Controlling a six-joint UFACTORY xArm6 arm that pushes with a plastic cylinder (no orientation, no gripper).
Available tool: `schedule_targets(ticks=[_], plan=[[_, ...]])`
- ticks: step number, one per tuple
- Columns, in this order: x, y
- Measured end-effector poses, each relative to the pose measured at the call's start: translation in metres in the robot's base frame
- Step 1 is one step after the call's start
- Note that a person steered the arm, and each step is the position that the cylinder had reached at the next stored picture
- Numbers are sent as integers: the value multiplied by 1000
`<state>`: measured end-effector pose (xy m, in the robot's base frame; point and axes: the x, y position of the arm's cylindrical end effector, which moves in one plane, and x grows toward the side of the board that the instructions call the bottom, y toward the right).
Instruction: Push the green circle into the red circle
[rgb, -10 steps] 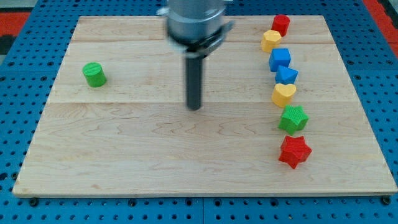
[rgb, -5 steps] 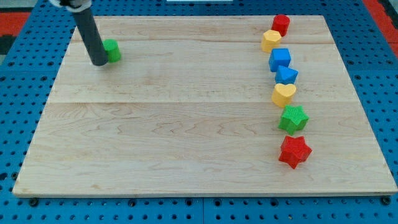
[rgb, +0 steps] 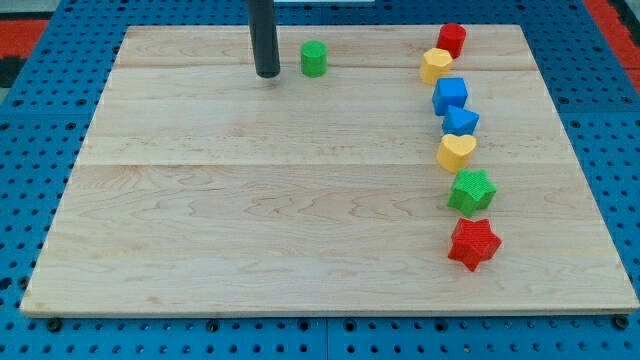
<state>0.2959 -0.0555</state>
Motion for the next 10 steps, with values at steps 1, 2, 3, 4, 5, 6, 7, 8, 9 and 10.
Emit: schedule_targets(ticks=[1, 2, 3, 4, 5, 6, 7, 8, 9, 10], plan=[[-35, 30], [-51, 70], [-47, 39], [-70, 62], [-75, 100], [-90, 138], [-92, 158], [-94, 170], [-104, 170], [-104, 171]])
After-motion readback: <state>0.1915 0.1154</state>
